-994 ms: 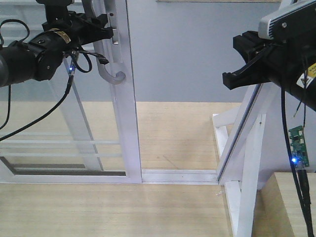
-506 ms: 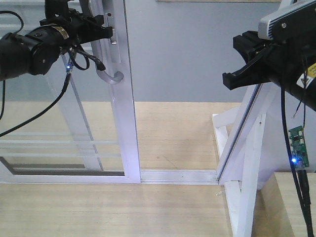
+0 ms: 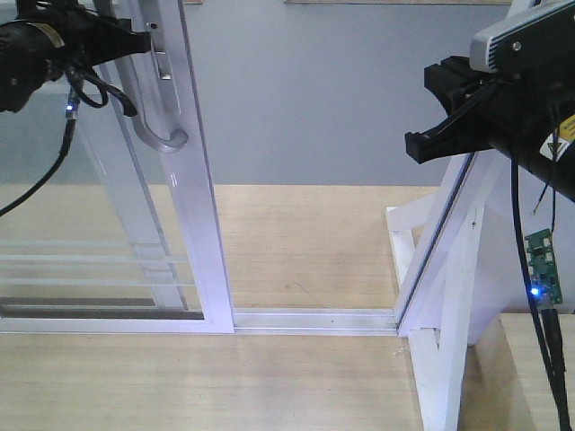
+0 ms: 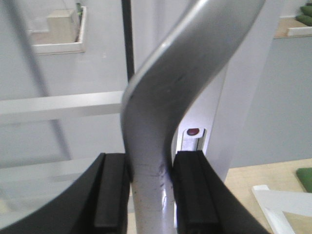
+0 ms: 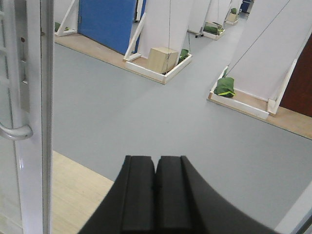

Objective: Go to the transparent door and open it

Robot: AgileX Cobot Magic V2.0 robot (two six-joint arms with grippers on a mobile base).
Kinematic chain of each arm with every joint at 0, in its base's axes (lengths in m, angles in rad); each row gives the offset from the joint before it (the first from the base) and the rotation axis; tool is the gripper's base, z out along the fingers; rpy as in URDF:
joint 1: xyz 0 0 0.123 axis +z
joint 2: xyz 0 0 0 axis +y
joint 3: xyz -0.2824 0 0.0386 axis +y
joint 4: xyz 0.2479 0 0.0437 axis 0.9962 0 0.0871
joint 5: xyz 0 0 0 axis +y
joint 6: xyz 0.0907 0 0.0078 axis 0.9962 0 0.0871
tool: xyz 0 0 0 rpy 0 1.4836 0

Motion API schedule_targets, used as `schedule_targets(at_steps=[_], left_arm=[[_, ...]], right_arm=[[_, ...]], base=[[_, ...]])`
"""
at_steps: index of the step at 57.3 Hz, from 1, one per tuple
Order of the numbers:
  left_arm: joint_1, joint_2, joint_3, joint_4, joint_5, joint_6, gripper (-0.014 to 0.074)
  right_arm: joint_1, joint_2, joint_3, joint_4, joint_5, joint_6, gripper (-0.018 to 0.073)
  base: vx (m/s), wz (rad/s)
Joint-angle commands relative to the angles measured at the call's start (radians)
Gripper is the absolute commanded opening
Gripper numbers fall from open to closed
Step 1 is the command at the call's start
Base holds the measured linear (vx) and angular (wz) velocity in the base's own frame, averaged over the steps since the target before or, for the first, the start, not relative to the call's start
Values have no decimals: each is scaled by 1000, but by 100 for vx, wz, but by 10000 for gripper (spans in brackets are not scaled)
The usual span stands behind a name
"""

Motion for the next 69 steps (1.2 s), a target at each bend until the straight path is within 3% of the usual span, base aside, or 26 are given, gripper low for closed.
schedule_targets(at_steps=[1,20,45,59,69], left_arm=[[25,-108,-44,-10,-142,6,-6],[48,-195,3,28,-11,9,-6],[18,-564,420,148,-11,9,-6],[-25,-784,580,140,45,-3,-6],[-52,-966,704,38,113,1,-6]], right_arm=[[-6,-26,-28,-4,-89,-9,-8],[-6,-26,-28,-4,-83,-8,-8],[-6,-184,-28,-9,202,-2,-4],[-6,-369,-28,-12,364,-9,-4],[-6,-519,46,-4,411,11,-3]], base=[[0,0],[0,0],[0,0],[0,0],[0,0]])
